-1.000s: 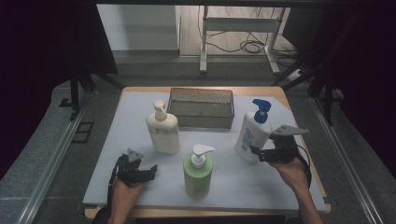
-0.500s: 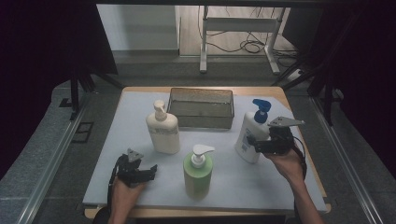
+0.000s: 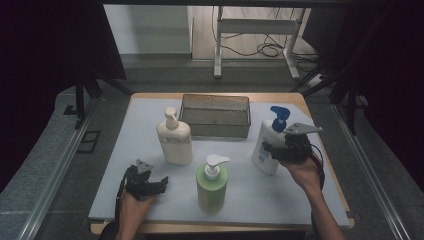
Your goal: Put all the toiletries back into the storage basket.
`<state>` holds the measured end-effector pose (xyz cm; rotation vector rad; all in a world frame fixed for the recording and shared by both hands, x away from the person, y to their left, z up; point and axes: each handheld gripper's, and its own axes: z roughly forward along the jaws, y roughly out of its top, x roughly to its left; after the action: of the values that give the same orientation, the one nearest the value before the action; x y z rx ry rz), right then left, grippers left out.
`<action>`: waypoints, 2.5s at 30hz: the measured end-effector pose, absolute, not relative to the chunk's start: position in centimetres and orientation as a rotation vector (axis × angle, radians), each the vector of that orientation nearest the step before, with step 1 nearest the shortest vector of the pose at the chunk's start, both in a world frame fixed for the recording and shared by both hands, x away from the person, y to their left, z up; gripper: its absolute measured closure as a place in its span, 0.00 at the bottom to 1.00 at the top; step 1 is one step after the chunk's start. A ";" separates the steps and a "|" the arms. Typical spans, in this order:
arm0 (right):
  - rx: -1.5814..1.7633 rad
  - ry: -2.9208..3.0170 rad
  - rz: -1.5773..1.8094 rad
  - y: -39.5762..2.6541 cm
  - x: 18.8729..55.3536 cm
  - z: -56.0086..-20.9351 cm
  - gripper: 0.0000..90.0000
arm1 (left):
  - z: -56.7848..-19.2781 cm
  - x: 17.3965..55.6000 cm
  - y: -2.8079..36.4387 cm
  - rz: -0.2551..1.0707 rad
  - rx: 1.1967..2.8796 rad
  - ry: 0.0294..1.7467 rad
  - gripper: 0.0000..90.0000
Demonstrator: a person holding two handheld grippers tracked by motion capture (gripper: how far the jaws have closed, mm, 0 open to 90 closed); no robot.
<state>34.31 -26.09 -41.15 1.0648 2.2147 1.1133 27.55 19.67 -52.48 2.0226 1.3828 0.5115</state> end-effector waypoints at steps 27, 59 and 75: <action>1.053 2.228 1.146 -24.7 34.4 -38.1 0.42 | -52.5 27.6 19.7 0.513 2.019 1.382 0.14; 0.991 2.242 1.193 -20.0 37.3 -33.9 0.42 | -52.5 27.6 19.7 0.514 2.018 1.382 0.14; 1.009 2.229 1.188 -17.7 39.0 -33.0 0.42 | -52.5 27.6 19.7 0.511 2.017 1.381 0.14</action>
<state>39.02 -17.70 -33.00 1.0092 2.2294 1.1884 27.57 19.67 -52.51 2.0168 1.3815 0.5113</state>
